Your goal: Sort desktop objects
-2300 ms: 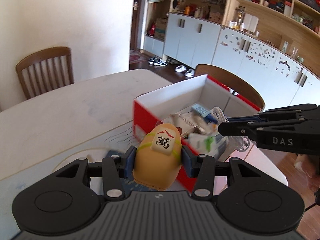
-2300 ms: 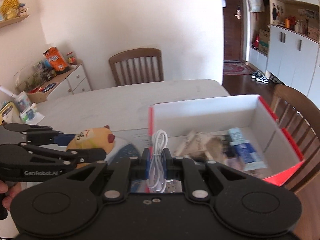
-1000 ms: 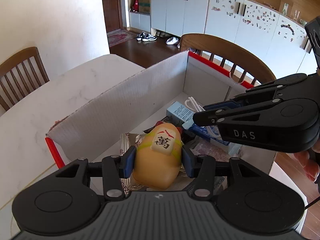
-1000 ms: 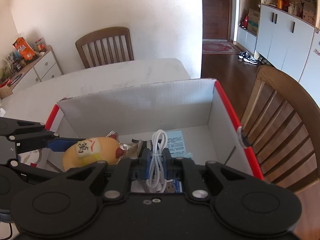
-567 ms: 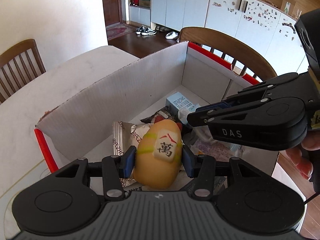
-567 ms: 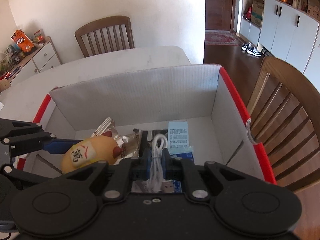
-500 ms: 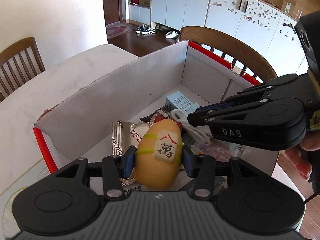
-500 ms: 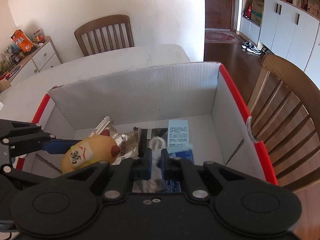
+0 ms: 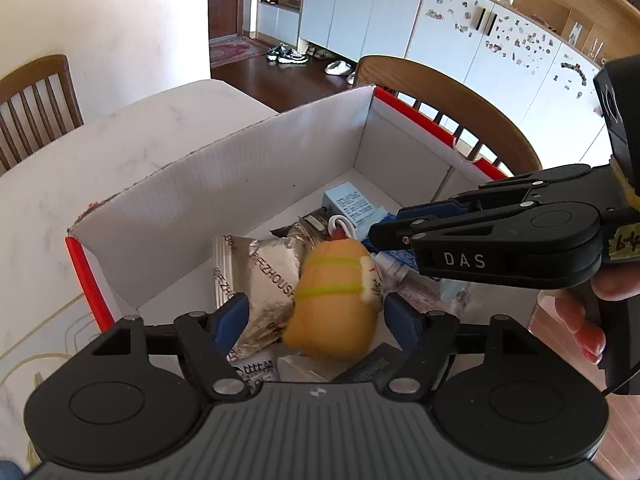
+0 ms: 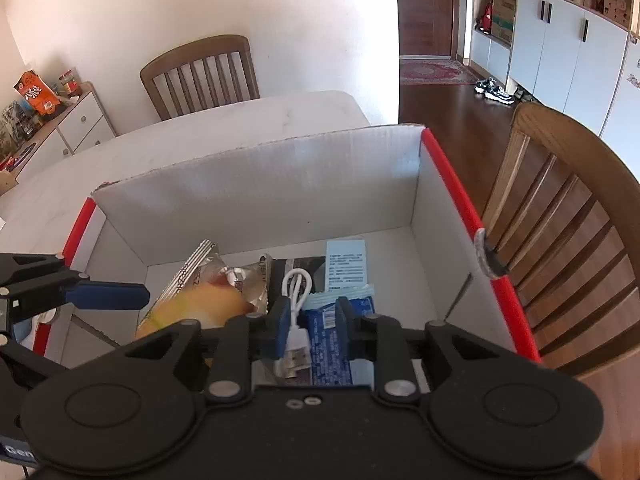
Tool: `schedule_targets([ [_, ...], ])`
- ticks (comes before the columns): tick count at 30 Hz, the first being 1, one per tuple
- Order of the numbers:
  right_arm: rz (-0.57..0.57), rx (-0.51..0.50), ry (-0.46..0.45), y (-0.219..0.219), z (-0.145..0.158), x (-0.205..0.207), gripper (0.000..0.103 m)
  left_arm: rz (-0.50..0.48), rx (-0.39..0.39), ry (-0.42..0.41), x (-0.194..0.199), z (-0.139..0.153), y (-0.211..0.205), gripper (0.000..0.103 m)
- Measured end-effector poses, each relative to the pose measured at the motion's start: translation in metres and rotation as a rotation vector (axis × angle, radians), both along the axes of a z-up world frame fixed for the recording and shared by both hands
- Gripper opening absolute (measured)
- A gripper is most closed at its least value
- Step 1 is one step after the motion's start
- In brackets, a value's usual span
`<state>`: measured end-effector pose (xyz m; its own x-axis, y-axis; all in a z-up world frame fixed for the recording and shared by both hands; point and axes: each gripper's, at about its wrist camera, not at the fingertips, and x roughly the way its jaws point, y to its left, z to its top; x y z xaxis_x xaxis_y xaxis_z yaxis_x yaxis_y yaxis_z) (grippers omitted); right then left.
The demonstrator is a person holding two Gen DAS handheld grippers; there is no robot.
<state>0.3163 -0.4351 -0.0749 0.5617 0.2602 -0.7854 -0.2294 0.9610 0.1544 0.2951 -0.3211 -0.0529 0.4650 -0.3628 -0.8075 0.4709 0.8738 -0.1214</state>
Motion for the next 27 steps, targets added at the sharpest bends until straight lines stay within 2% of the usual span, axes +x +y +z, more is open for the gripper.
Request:
schedule_targets([
  [5, -0.006, 0.000, -0.008, -0.004, 0.006, -0.006, 0.033, 0.004, -0.017, -0.007, -0.005, 0.005, 0.002, 0.076],
  [22, 0.068, 0.014, -0.042, 0.000, 0.037, -0.047, 0.035, 0.026, -0.076, -0.073, -0.034, 0.038, 0.022, 0.076],
  [27, 0.093, -0.010, -0.087, 0.009, 0.050, -0.065, 0.043, 0.025, -0.086, -0.092, -0.048, 0.044, 0.029, 0.076],
])
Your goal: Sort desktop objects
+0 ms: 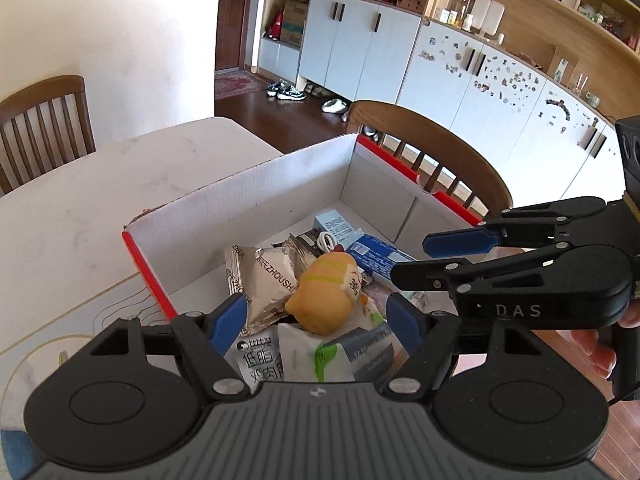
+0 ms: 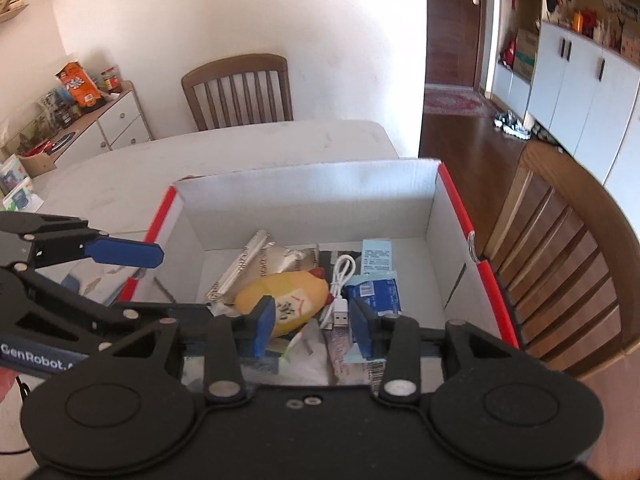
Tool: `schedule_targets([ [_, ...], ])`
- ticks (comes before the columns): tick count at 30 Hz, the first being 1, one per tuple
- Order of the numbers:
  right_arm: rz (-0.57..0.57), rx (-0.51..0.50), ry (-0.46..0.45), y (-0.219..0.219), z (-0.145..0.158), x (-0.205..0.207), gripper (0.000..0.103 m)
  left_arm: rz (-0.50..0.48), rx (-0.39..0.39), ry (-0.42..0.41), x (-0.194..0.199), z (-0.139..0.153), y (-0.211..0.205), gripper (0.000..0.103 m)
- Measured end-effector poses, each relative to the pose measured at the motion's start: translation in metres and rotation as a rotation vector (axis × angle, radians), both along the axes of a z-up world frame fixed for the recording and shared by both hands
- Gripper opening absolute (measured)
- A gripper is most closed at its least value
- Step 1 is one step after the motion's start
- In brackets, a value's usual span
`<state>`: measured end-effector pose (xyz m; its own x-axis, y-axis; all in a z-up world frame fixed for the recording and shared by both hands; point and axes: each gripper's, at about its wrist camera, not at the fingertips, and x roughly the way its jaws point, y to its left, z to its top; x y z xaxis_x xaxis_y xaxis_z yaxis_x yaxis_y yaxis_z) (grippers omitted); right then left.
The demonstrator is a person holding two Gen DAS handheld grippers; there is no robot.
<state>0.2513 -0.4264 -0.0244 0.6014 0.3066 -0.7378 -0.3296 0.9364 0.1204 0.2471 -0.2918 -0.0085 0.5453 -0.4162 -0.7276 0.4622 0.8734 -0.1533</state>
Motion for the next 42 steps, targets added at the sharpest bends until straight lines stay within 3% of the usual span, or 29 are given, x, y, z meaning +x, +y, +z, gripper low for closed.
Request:
schedule_targets([
  [5, 0.005, 0.002, -0.025, 0.003, 0.010, -0.014, 0.048, -0.010, -0.003, -0.032, -0.012, 0.006, 0.006, 0.076],
  [7, 0.005, 0.002, -0.039, 0.004, 0.013, -0.020, 0.054, -0.014, -0.005, -0.043, -0.017, 0.008, 0.008, 0.083],
  [11, -0.008, -0.009, -0.067, 0.005, 0.016, -0.031, 0.065, -0.006, -0.010, -0.051, -0.024, 0.010, 0.012, 0.086],
  [15, -0.022, -0.008, -0.088, 0.002, 0.018, -0.039, 0.080, 0.010, -0.018, -0.045, -0.029, 0.009, 0.019, 0.100],
  [17, -0.032, -0.004, -0.100, -0.001, 0.019, -0.043, 0.084, 0.020, -0.024, -0.045, -0.031, 0.010, 0.023, 0.103],
  [36, -0.049, 0.008, -0.125, 0.007, 0.018, -0.093, 0.088, 0.068, -0.025, -0.051, -0.063, 0.016, 0.044, 0.103],
  [42, -0.077, 0.029, -0.118, 0.008, 0.016, -0.098, 0.088, 0.066, 0.010, -0.097, -0.073, 0.017, 0.045, 0.103],
])
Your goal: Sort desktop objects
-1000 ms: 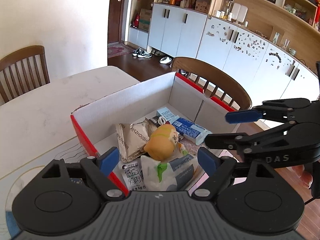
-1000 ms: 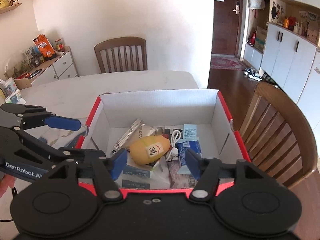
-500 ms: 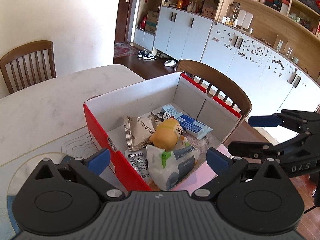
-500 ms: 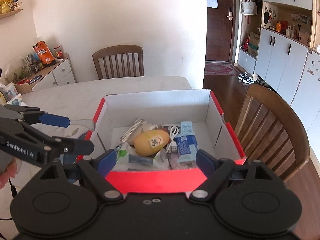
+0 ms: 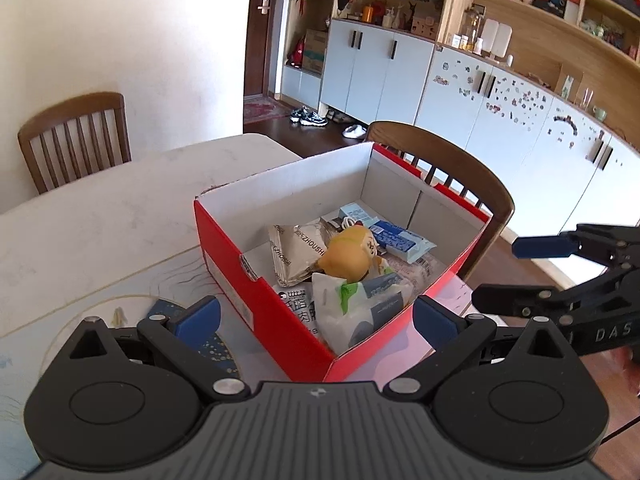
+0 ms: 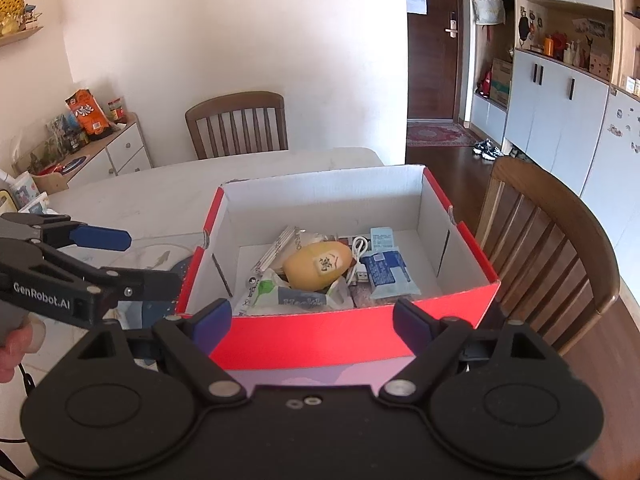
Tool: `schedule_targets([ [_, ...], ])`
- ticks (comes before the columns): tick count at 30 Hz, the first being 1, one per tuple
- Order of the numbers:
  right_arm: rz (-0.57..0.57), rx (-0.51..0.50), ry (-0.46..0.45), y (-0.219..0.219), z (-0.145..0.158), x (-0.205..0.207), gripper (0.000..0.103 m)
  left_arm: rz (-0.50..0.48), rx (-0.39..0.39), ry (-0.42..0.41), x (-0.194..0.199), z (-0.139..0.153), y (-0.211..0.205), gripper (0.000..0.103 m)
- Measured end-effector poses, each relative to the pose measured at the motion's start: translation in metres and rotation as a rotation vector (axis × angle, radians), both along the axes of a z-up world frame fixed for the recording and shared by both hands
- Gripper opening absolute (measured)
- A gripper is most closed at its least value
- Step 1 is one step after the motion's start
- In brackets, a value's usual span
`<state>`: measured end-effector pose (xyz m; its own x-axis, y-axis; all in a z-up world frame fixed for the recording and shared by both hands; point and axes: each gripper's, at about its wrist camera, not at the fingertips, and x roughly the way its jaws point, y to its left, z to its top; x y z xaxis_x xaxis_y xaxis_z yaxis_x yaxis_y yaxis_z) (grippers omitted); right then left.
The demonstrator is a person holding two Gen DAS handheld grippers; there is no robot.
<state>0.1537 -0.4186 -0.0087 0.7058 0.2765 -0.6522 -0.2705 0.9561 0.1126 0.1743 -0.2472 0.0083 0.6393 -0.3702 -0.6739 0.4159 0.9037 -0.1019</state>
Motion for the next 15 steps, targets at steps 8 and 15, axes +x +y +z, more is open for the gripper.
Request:
schedule_targets([
  [8, -0.017, 0.000, 0.007, 0.003, -0.001, -0.003, 0.088, -0.003, 0.010, -0.001, -0.004, -0.003, 0.003, 0.103],
  [15, -0.016, 0.000, 0.004, 0.012, 0.000, -0.004, 0.088, -0.006, -0.019, 0.001, -0.007, -0.003, 0.015, 0.103],
])
